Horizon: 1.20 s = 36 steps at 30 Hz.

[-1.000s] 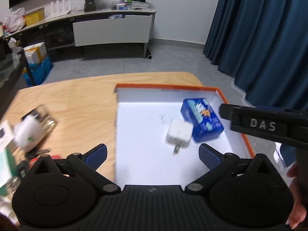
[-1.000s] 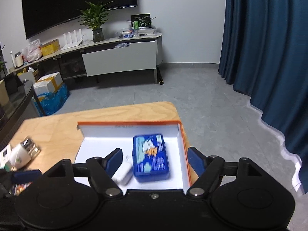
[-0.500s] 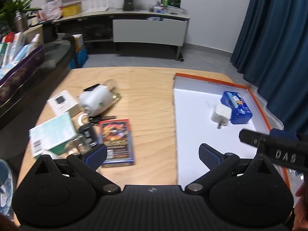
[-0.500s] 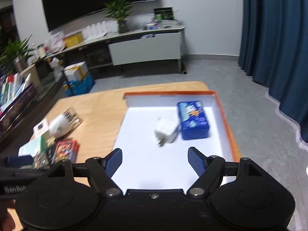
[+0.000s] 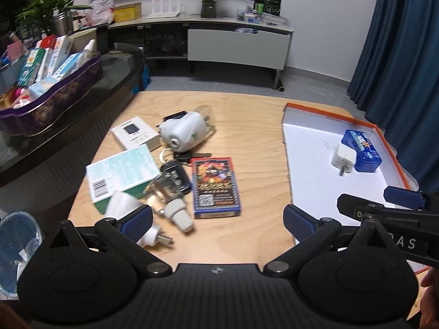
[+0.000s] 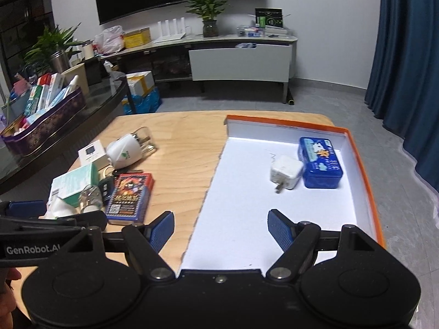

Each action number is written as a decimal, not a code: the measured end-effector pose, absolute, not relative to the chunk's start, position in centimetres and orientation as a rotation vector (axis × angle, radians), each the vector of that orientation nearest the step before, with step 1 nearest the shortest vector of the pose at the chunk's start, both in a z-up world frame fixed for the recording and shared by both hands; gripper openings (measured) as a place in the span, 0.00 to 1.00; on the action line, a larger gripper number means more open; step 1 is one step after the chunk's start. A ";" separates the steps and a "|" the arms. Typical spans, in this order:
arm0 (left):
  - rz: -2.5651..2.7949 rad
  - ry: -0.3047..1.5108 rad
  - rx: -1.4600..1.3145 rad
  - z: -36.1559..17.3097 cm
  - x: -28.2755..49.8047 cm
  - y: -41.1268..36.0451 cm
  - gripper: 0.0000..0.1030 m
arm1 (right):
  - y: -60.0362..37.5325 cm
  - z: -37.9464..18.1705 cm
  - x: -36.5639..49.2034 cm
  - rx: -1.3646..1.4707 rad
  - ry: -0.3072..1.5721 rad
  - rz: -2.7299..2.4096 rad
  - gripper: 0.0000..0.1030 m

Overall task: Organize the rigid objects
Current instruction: 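Move both grippers back toward the cluttered objects on the table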

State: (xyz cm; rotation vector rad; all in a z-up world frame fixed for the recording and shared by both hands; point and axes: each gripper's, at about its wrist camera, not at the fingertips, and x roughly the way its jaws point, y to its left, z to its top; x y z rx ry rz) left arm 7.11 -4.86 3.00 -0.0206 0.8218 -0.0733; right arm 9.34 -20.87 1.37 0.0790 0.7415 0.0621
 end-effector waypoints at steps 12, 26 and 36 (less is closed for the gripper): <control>-0.033 0.819 -0.044 3.0 6.2 -2.3 1.00 | -17.9 0.9 9.4 0.030 0.756 0.107 0.86; -0.016 0.834 -0.095 2.2 5.5 0.9 1.00 | -14.6 0.3 9.6 -0.031 0.776 0.162 0.86; 0.007 0.875 -0.116 -0.2 5.5 3.2 1.00 | -14.3 -0.3 9.6 -0.017 0.790 0.176 0.86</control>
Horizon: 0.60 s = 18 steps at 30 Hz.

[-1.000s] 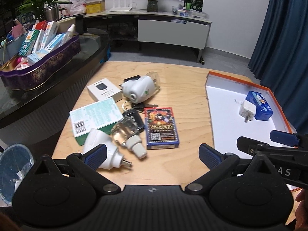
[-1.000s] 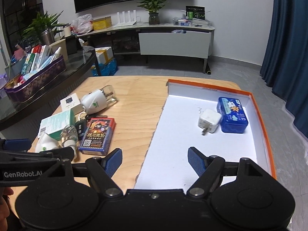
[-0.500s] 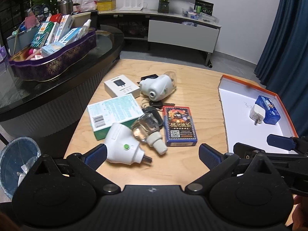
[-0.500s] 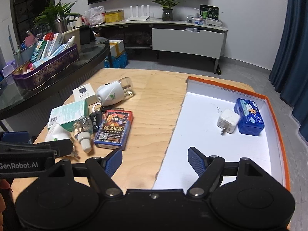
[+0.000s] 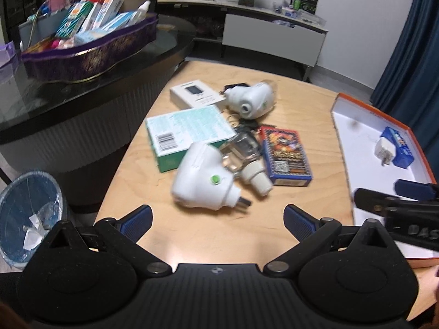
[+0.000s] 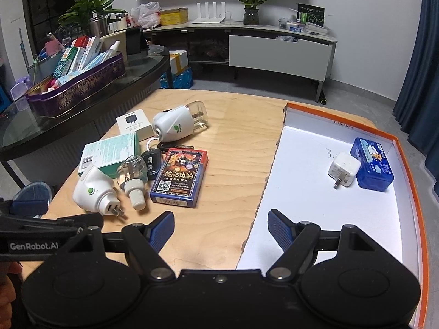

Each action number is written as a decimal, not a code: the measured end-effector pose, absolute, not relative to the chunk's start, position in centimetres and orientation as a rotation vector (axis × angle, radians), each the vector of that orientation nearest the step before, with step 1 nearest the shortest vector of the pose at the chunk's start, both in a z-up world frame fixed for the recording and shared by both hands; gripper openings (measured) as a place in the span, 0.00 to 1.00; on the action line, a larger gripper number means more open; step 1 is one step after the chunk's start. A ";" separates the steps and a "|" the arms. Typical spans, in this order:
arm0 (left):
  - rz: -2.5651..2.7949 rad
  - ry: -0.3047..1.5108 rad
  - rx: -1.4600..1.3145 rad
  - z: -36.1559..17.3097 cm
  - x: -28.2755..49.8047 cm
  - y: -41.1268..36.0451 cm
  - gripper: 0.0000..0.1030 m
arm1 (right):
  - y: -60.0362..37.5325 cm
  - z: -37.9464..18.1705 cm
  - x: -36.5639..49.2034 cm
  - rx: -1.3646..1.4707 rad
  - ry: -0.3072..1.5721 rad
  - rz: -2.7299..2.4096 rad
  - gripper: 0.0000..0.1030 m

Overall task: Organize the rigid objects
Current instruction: 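Move both grippers back toward the cluttered objects on the table, then grasp the white plug-in device with the left gripper while the right grasps the red card box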

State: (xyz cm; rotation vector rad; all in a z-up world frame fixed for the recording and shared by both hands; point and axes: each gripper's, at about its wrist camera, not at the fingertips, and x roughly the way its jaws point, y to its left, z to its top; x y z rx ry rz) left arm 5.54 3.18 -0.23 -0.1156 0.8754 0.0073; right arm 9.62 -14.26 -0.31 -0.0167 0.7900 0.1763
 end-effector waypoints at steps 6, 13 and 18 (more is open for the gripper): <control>0.003 0.879 -0.082 -1.4 6.8 3.9 1.00 | -14.6 -0.7 9.7 -0.009 0.793 0.170 0.86; -0.021 0.882 -0.046 -2.6 9.3 4.1 1.00 | -15.0 -0.7 10.1 0.002 0.792 0.161 0.86; -0.049 0.877 -0.025 -3.7 10.3 4.4 0.91 | -15.2 -0.9 10.5 0.011 0.797 0.155 0.86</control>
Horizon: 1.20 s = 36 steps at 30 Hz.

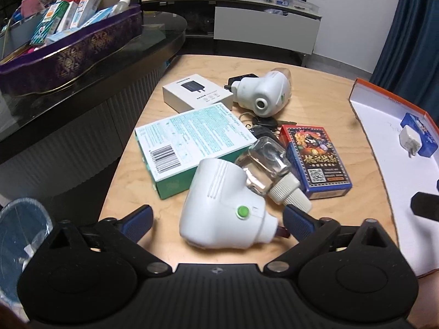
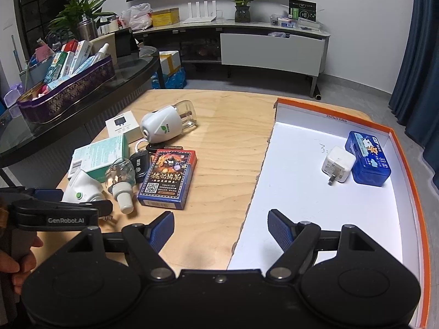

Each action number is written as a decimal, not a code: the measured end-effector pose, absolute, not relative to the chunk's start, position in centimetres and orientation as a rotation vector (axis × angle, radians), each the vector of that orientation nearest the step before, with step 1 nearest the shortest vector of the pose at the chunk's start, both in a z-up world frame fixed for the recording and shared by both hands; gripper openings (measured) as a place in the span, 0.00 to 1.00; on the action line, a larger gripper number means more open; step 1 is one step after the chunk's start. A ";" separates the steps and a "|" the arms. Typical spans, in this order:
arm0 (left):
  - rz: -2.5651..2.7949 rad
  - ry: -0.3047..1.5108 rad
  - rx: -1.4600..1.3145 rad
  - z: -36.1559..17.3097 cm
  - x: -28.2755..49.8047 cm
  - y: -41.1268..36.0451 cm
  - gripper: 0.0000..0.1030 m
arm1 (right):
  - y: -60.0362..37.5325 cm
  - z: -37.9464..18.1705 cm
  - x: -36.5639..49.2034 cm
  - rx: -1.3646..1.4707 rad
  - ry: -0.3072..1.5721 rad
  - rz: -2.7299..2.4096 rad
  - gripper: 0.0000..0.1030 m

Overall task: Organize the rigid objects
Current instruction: 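Grasp the white plug-in device with the left gripper while the right grasps the red card box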

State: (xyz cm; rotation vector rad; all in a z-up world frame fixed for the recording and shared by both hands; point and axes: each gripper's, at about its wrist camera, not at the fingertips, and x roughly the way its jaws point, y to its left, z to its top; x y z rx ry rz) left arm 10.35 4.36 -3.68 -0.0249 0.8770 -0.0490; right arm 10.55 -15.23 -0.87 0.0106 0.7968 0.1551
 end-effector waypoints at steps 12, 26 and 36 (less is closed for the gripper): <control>-0.086 0.847 -0.116 -3.1 8.4 5.2 0.69 | -13.4 -1.7 13.1 0.025 0.822 0.222 0.86; -0.083 0.782 -0.147 -2.1 7.2 6.0 0.70 | -8.2 -4.6 20.7 0.007 0.918 0.251 0.86; -0.093 0.773 -0.151 -2.4 7.3 6.0 0.70 | -6.9 -5.9 20.9 -0.103 0.875 0.260 0.72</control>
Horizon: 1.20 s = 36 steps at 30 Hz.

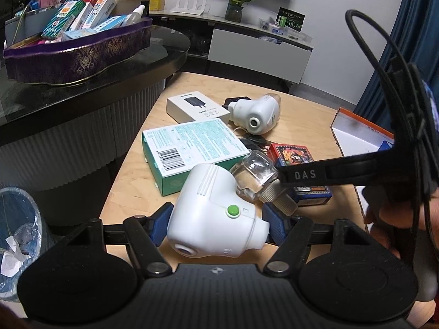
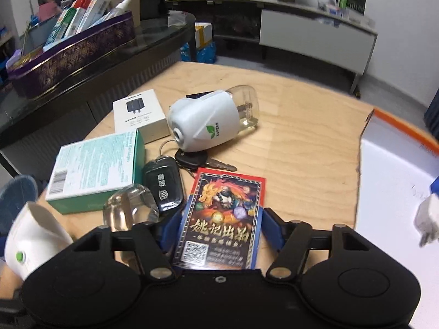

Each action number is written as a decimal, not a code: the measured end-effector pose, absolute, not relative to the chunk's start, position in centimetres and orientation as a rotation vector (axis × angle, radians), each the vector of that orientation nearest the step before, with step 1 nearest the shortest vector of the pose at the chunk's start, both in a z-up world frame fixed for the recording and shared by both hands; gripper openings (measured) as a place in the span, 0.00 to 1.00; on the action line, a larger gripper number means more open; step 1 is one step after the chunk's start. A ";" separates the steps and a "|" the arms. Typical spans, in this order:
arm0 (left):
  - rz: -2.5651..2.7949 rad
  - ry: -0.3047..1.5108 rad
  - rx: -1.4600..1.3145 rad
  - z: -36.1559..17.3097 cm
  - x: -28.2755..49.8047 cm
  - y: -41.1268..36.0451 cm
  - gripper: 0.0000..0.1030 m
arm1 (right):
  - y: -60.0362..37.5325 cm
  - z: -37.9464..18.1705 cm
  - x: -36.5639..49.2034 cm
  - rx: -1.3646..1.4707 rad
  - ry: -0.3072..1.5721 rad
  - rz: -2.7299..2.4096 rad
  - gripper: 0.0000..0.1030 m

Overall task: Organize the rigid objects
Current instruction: 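Grasp the white plug-in device with the left gripper while the right grasps the red card box, then carry the white device and red card box with both grippers over the box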

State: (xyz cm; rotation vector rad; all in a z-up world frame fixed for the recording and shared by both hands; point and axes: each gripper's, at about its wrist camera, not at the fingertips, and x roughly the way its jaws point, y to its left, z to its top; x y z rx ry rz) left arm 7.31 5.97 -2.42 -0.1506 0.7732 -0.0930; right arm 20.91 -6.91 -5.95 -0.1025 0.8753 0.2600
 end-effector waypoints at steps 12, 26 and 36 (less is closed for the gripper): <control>-0.144 0.751 -0.156 -0.9 7.0 4.1 0.70 | -14.2 -2.3 15.6 0.070 0.808 0.223 0.70; -0.418 0.721 -0.057 1.9 8.6 -9.0 0.70 | -28.1 2.5 6.1 0.170 0.658 -0.109 0.70; -0.516 0.708 0.011 2.3 9.2 -15.3 0.70 | -31.6 1.9 3.8 0.214 0.635 -0.182 0.70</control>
